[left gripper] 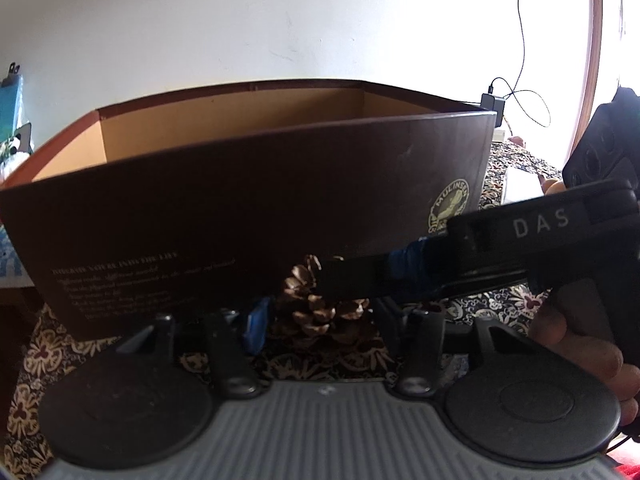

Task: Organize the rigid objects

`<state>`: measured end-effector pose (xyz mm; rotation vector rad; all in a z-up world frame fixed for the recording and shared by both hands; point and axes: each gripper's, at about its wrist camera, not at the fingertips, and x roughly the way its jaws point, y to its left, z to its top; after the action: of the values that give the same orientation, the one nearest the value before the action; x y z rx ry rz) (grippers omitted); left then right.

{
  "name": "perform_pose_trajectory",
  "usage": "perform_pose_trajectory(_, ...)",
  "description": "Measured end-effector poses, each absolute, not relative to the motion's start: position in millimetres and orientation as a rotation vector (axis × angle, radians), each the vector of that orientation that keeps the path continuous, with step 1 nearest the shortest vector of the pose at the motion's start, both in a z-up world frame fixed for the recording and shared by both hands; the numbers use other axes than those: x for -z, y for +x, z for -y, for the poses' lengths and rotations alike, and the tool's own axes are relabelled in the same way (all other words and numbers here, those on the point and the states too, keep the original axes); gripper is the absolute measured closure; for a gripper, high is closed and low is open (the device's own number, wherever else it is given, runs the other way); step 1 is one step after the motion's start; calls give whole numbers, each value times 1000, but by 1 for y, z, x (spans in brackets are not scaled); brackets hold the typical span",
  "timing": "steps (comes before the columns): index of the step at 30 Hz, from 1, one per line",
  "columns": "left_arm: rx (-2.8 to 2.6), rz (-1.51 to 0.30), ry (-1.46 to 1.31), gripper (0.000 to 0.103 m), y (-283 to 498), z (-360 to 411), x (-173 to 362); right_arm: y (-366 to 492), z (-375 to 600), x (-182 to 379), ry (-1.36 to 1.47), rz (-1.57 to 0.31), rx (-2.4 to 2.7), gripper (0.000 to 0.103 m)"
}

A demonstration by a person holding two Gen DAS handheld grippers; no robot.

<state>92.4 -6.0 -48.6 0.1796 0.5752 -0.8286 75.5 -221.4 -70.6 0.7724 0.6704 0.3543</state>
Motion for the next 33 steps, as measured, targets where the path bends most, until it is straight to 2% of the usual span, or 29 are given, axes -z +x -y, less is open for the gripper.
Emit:
perform_pose_trajectory(6, 807, -549, 211, 52, 87, 10, 49, 72, 228, 74, 791, -670, -376, 82)
perform_pose_trajectory(23, 743, -424, 265, 53, 57, 6, 40, 61, 221, 62, 731, -598, -434, 82)
perform_pose_trajectory(27, 739, -393, 253, 53, 45, -3, 25, 50, 215, 53, 756, -552, -452, 82)
perform_pose_trajectory(33, 745, -267, 261, 53, 28, -16, -16, 45, 204, 9, 702, -462, -479, 82)
